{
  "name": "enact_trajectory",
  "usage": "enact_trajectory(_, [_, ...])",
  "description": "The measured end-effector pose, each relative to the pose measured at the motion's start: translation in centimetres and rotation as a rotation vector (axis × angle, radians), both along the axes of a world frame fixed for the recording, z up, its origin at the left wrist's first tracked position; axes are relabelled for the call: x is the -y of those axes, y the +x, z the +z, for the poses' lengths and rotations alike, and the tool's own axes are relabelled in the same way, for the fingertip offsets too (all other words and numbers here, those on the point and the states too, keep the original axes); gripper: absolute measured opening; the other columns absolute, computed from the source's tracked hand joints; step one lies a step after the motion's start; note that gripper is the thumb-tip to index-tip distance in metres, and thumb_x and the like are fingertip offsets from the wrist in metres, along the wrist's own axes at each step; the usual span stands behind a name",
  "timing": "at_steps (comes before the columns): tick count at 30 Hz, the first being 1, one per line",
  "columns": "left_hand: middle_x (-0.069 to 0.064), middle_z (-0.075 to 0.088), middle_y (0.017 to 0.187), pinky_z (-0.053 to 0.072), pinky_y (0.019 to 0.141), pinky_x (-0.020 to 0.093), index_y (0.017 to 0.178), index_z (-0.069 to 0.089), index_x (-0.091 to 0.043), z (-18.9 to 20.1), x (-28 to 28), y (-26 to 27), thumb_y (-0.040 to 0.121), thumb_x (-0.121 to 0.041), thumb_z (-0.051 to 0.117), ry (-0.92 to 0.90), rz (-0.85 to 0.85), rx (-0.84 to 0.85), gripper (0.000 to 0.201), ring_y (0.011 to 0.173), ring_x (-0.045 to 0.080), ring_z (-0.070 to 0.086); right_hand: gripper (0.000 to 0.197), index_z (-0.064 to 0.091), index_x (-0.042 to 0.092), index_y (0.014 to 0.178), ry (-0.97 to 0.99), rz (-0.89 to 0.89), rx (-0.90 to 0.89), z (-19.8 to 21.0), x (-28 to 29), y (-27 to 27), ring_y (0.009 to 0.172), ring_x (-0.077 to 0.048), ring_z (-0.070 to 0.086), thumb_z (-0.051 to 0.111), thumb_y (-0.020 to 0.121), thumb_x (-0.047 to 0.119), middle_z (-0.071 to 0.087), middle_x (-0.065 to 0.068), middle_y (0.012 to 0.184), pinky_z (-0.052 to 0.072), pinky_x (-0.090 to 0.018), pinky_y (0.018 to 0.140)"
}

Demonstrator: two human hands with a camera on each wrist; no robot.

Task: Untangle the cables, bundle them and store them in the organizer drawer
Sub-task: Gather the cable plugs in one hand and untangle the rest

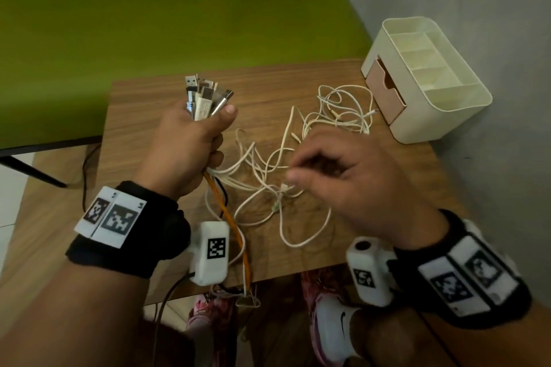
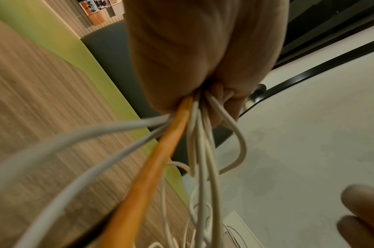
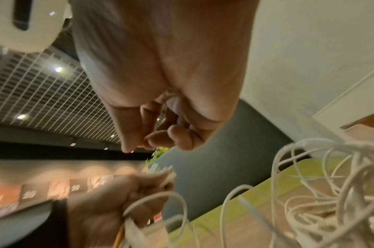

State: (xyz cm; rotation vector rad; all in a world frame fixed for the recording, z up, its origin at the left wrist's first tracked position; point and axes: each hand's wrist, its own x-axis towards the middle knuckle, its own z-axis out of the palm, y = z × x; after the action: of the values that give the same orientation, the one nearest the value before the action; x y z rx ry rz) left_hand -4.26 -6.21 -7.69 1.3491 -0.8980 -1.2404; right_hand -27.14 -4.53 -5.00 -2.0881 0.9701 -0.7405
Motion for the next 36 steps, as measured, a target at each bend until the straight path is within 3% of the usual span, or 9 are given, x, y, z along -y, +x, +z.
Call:
enact_trajectory(5, [-0.004, 0.027, 0.062, 0.023, 0.04, 0.017, 0.083, 0.045, -0.022, 0.0, -0.1, -0.6, 0.096, -0.012, 0.06, -0.017, -0.008, -0.01, 0.021, 0.043, 0.007, 0.021, 0.03, 0.072, 0.017, 0.115, -0.155, 0.192, -0.168, -4.6, -0.5, 2.4, 0.09, -0.013, 0.057, 0.071, 0.086, 0.022, 0.057, 0.001, 0.101, 0.052, -0.037, 0.074])
enact_trajectory(11, [-0.003, 0.026, 0.064, 0.022, 0.04, 0.017, 0.084, 0.045, -0.022, 0.1, -0.1, 0.0, 0.097, -0.011, 0.058, -0.02, 0.0, -0.016, 0.021, 0.043, 0.006, 0.021, 0.015, 0.069, 0.015, 0.098, -0.241, 0.125, -0.345, -5.2, 0.9, 1.8, 0.086, -0.013, 0.053, 0.058, 0.094, 0.025, 0.054, 0.001, 0.1, 0.051, -0.04, 0.069])
enact_trajectory(16, [-0.006, 0.028, 0.061, 0.021, 0.04, 0.018, 0.084, 0.046, -0.021, 0.4, -0.2, 1.3, 0.096, -0.011, 0.059, -0.006, 0.036, 0.004, 0.02, 0.043, 0.007, 0.022, 0.01, 0.054, 0.031, 0.099, 0.128, -0.271, -0.03, -1.7, 3.3, -1.5, 0.079, -0.011, 0.063, 0.047, 0.102, 0.025, 0.069, 0.008, 0.094, 0.053, -0.033, 0.07])
enact_trajectory(21, [-0.004, 0.028, 0.062, 0.021, 0.04, 0.017, 0.093, 0.046, -0.019, 0.4, -0.2, 1.9, 0.096, -0.011, 0.059, 0.009, 0.062, 0.041, 0.015, 0.043, 0.007, 0.022, 0.016, 0.051, 0.036, 0.089, 0.07, -0.681, 0.066, -1.3, 5.8, -5.3, 0.064, -0.006, 0.059, 0.048, 0.102, 0.027, 0.065, 0.007, 0.076, 0.051, -0.036, 0.063])
enact_trajectory(24, [-0.004, 0.028, 0.062, 0.021, 0.04, 0.017, 0.098, 0.045, -0.016, 0.4, -0.2, 2.6, 0.096, -0.011, 0.059, 0.02, 0.084, 0.068, 0.015, 0.043, 0.007, 0.022, 0.006, 0.057, 0.028, 0.094, 0.051, -0.927, 0.097, -1.4, 7.2, -7.9, 0.077, -0.015, 0.062, 0.05, 0.095, 0.028, 0.066, 0.002, 0.087, 0.052, -0.036, 0.076])
enact_trajectory(27, [-0.006, 0.029, 0.061, 0.022, 0.039, 0.018, 0.083, 0.045, -0.022, 0.2, -0.2, 3.5, 0.096, -0.012, 0.06, 0.028, 0.11, 0.082, 0.022, 0.042, 0.007, 0.023, 0.014, 0.061, 0.024, 0.096, 0.043, -1.083, 0.163, -0.7, 7.9, -10.0, 0.082, -0.015, 0.062, 0.05, 0.087, 0.027, 0.067, -0.001, 0.094, 0.048, -0.024, 0.072])
enact_trajectory(30, [-0.008, 0.031, 0.057, 0.022, 0.04, 0.018, 0.079, 0.047, -0.024, -0.1, 0.0, 4.2, 0.095, -0.014, 0.062, 0.031, 0.173, 0.121, 0.024, 0.041, 0.007, 0.024, 0.009, 0.063, 0.024, 0.083, 0.092, -1.096, 0.199, -0.3, 7.9, -10.7, 0.06, -0.008, 0.053, 0.054, 0.084, 0.024, 0.06, 0.004, 0.074, 0.044, -0.019, 0.055])
enact_trajectory(33, [-0.011, 0.031, 0.053, 0.023, 0.04, 0.018, 0.081, 0.051, -0.024, -0.4, 0.4, 4.9, 0.094, -0.016, 0.063, 0.016, 0.243, 0.139, 0.02, 0.041, 0.007, 0.025, 0.016, 0.066, 0.025, 0.064, 0.186, -0.971, 0.186, 0.3, 7.3, -10.7, 0.059, -0.012, 0.053, 0.06, 0.079, 0.022, 0.057, 0.007, 0.06, 0.043, -0.028, 0.058])
enact_trajectory(36, [-0.008, 0.033, 0.056, 0.024, 0.042, 0.019, 0.09, 0.053, -0.02, -0.5, 0.8, 5.3, 0.092, -0.021, 0.065, -0.013, 0.299, 0.135, 0.013, 0.043, 0.009, 0.027, 0.017, 0.067, 0.016, 0.075, 0.362, -0.679, 0.078, 1.3, 5.5, -10.4, 0.044, -0.007, 0.046, 0.061, 0.089, 0.01, 0.052, 0.001, 0.057, 0.038, -0.016, 0.043])
